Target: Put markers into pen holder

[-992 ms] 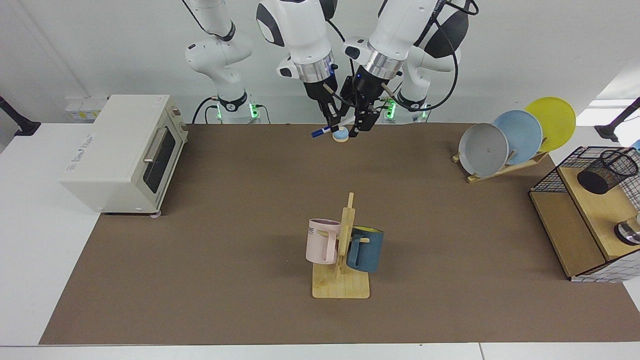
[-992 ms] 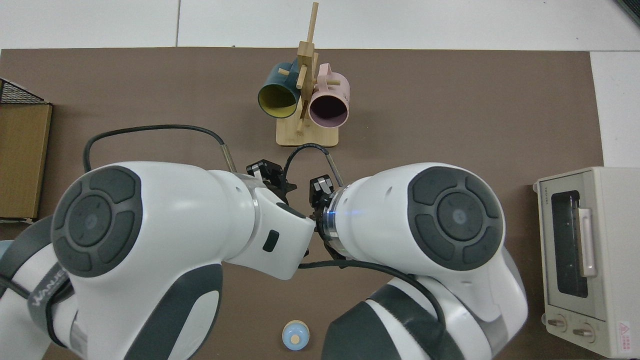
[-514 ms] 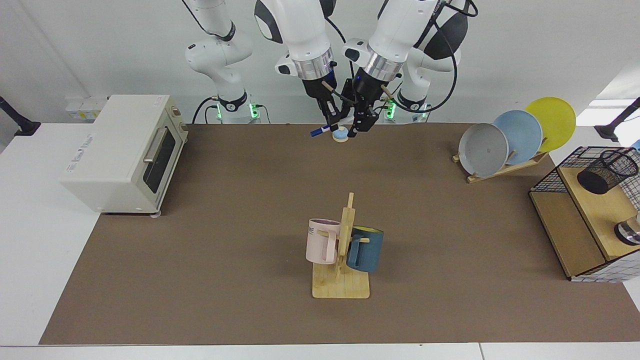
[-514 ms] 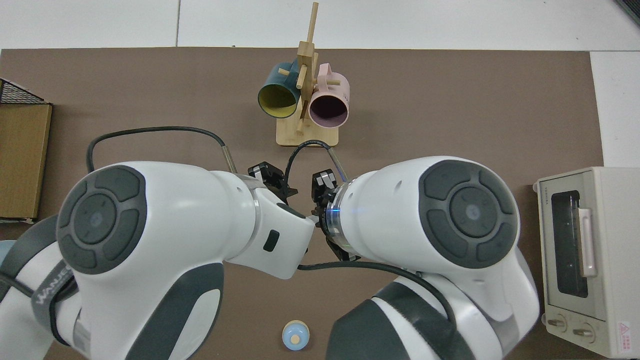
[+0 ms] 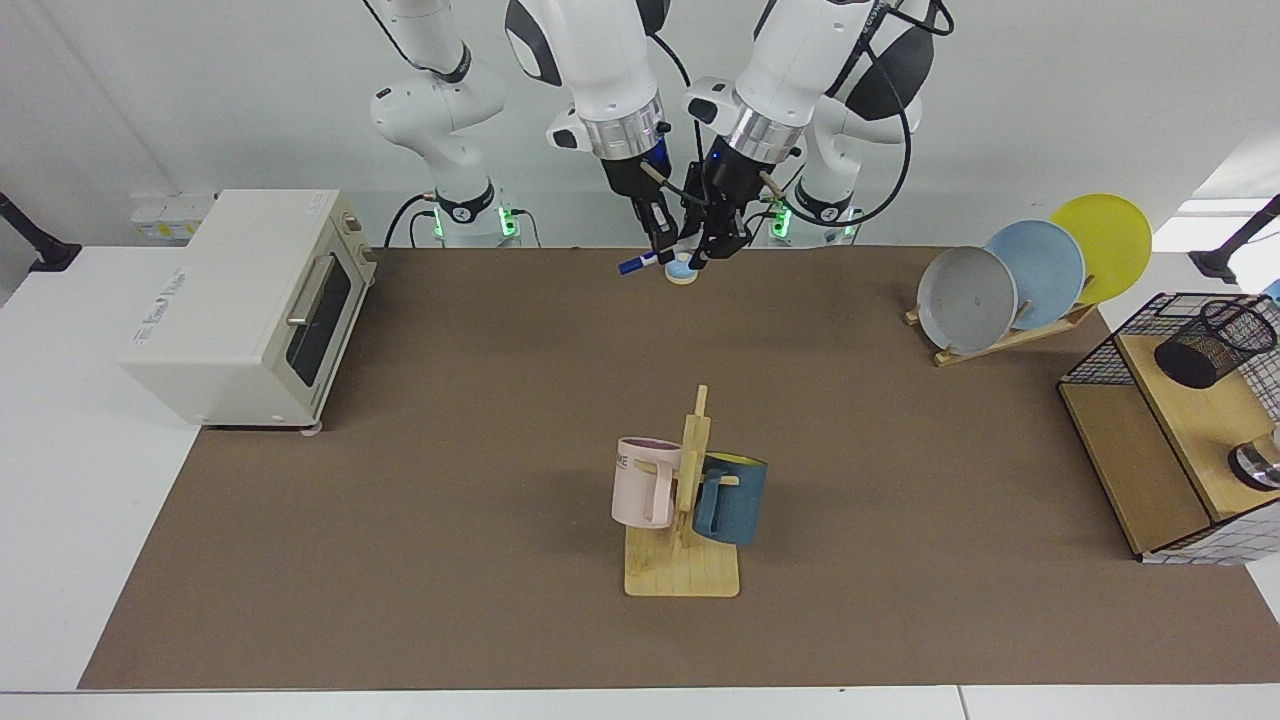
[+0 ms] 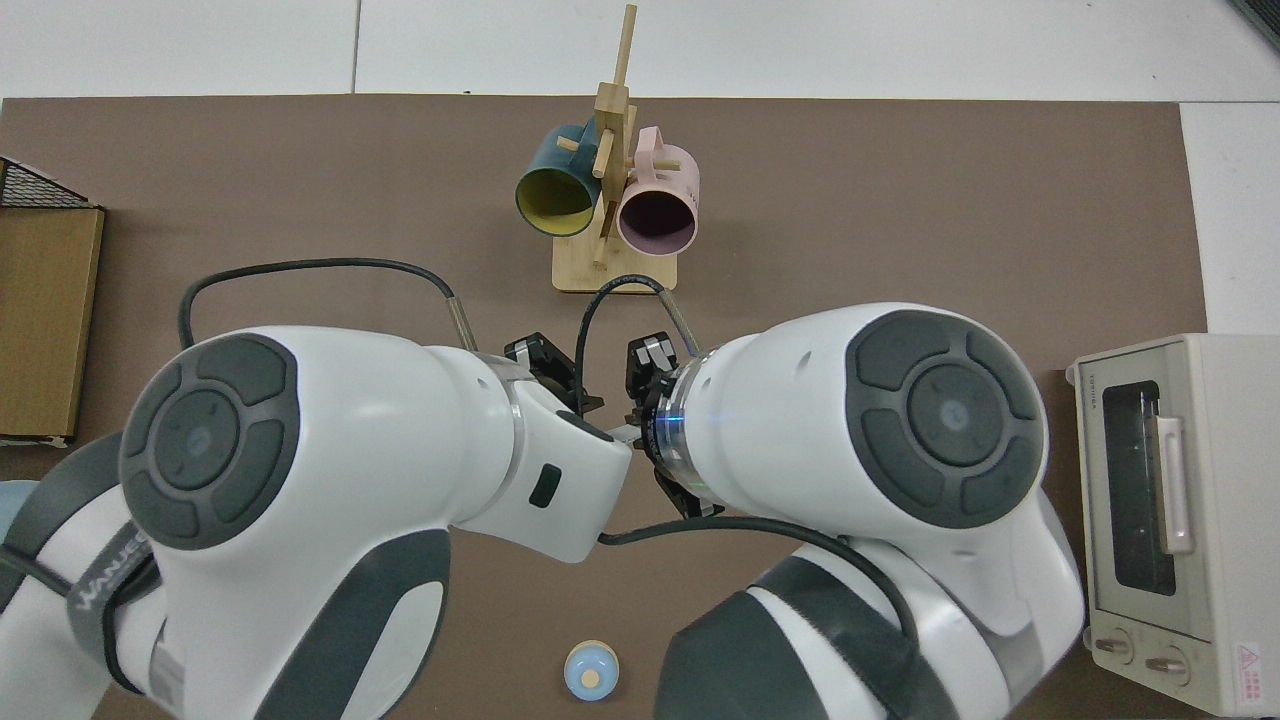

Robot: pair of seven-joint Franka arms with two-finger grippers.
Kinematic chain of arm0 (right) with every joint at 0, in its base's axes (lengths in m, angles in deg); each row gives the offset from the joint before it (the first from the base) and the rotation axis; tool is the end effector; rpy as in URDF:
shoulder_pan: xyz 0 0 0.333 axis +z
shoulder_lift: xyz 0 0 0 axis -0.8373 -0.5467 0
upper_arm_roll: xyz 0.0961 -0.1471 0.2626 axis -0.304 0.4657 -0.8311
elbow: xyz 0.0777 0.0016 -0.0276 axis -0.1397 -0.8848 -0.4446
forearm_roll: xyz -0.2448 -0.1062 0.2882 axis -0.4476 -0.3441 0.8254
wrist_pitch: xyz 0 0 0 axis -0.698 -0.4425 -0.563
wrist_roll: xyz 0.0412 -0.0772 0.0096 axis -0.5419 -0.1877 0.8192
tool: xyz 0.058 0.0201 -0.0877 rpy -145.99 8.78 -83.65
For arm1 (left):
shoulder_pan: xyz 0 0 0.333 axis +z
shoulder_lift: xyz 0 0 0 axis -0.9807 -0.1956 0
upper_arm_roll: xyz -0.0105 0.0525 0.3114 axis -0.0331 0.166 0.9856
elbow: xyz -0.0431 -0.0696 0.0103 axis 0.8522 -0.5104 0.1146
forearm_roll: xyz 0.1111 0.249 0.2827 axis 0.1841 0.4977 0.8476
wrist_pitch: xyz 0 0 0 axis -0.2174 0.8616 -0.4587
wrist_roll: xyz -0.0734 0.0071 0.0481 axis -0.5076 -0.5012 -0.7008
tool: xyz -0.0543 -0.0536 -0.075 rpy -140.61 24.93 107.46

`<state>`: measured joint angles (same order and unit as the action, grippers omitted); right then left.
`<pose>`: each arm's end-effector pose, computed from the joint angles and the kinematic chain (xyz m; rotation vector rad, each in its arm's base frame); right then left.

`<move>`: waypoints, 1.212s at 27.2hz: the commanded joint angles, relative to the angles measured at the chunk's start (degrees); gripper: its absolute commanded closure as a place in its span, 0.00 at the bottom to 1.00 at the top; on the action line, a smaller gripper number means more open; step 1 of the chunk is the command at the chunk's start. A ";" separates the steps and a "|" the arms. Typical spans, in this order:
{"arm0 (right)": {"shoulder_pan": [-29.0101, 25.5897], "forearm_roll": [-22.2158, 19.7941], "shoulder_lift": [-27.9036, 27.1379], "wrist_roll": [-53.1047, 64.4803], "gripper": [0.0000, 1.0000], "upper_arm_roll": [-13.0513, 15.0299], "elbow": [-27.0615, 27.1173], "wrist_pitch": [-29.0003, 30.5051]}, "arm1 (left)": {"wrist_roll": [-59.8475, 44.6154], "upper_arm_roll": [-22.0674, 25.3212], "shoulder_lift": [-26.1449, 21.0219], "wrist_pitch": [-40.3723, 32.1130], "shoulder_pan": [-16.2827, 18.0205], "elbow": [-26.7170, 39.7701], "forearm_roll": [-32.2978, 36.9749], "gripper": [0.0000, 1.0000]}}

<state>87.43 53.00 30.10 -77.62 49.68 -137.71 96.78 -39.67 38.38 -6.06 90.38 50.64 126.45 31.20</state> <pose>0.4902 0.3461 0.5930 -2.3405 1.7092 0.1569 0.4651 -0.3183 0.5951 2.2894 -1.7481 0.3564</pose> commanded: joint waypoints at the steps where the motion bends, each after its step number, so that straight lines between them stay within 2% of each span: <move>1: -0.08 0.05 -0.53 -1.47 1.00 -0.38 1.37 -0.56 | 0.14 0.81 1.06 0.51 -0.75 1.49 -0.48 0.57; 6: 0.01 0.40 -0.53 -1.65 1.00 -0.38 1.28 0.40 | 0.05 0.72 1.06 0.78 -0.83 1.49 -0.57 0.58; 8: 0.27 0.57 -0.53 -1.74 1.00 -0.38 1.28 1.37 | -0.04 0.63 0.97 0.78 -0.83 1.40 -0.57 0.63; 12: 0.36 0.66 -0.53 -1.74 1.00 -0.38 1.28 1.64 | -0.04 0.54 0.97 0.69 -0.83 1.31 -0.57 0.65; 33: 0.36 0.05 -0.44 -2.09 1.00 -0.38 -0.56 3.75 | -0.92 0.37 1.41 0.51 -0.40 0.87 -0.57 0.66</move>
<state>87.81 53.19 29.85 -78.04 49.57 -137.65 98.65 -40.08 38.34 -5.79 90.42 50.62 126.46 31.18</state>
